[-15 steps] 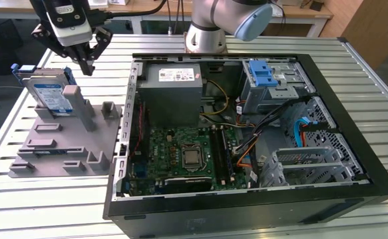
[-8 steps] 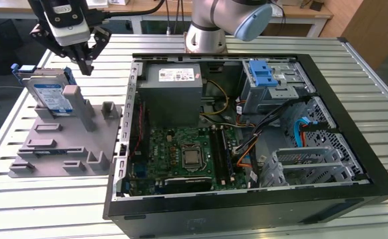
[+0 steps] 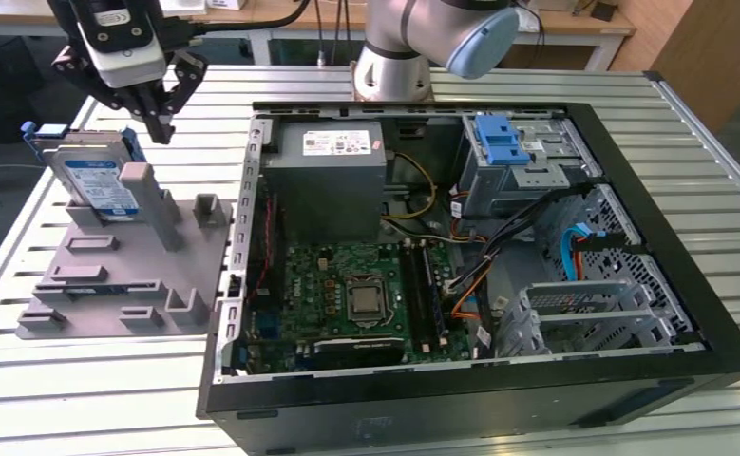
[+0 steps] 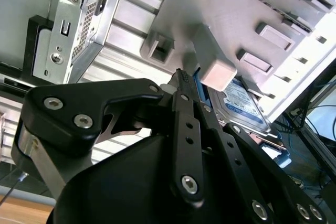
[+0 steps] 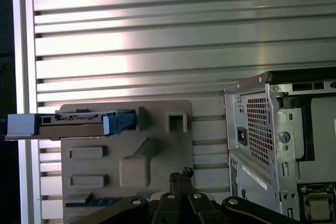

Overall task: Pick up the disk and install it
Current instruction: 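Reach for the disk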

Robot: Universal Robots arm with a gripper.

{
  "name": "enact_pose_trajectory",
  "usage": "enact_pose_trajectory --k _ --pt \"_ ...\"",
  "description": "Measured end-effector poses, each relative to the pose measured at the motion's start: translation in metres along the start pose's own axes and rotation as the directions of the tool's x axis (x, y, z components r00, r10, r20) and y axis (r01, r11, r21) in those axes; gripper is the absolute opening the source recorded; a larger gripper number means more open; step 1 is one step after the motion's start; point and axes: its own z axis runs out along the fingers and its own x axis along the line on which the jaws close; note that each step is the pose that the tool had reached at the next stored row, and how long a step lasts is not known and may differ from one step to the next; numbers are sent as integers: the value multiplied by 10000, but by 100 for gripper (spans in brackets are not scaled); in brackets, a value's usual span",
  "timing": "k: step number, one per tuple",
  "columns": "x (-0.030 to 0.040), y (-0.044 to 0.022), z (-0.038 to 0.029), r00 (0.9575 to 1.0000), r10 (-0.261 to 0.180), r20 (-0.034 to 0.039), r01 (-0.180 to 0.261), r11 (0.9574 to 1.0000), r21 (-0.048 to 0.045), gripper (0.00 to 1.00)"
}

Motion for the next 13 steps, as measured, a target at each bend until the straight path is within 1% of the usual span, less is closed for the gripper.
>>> enact_pose_trajectory --k 13 --pt "63 -3 7 10000 0 0 0 10000 0 11"
